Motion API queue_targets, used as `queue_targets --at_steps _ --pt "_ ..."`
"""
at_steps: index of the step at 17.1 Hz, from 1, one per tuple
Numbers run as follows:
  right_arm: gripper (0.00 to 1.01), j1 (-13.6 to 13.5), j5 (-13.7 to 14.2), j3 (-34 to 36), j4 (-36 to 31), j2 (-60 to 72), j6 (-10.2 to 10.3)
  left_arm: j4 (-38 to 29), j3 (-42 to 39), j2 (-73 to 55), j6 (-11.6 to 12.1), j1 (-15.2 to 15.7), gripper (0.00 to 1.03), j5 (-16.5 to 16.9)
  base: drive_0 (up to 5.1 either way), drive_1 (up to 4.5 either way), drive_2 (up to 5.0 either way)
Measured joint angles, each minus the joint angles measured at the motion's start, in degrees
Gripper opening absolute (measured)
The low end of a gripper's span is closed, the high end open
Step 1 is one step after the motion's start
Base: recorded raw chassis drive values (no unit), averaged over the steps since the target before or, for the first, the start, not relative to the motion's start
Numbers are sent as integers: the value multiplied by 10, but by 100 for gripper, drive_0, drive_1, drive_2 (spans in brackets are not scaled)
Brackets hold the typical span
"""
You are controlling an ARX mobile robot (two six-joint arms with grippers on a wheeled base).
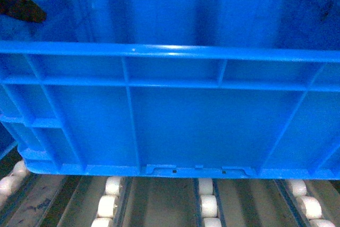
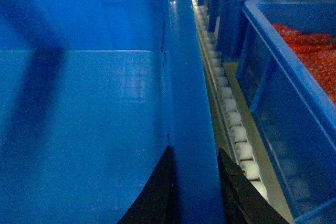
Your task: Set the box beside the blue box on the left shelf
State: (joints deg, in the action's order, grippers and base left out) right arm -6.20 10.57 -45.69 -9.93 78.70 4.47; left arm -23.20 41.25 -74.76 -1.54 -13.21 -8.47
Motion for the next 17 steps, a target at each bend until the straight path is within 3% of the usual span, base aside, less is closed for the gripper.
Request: queue_targets --at_steps 2,5,8,9,10,11,17 --pt "14 10 -6 -5 15 16 5 30 10 -16 -7 -10 9 0 0 0 0" --pt "14 22 -3 -6 22 35 -1 41 13 -60 -41 -33 9 -2 0 0 0" --pt "14 30 -13 -6 28 54 -7 49 17 -80 -45 -52 9 -19 0 0 0" --pt "14 32 -19 -6 35 64 -1 57 24 -89 -43 -52 9 -23 0 0 0" --pt "14 22 -31 2 37 91 25 74 27 -99 -32 -43 9 -31 0 0 0" --pt "14 16 -29 3 36 98 34 74 26 -108 -35 -32 9 -17 0 0 0" --pt "13 18 -11 3 33 105 23 35 9 -122 -60 -44 8 -9 0 0 0"
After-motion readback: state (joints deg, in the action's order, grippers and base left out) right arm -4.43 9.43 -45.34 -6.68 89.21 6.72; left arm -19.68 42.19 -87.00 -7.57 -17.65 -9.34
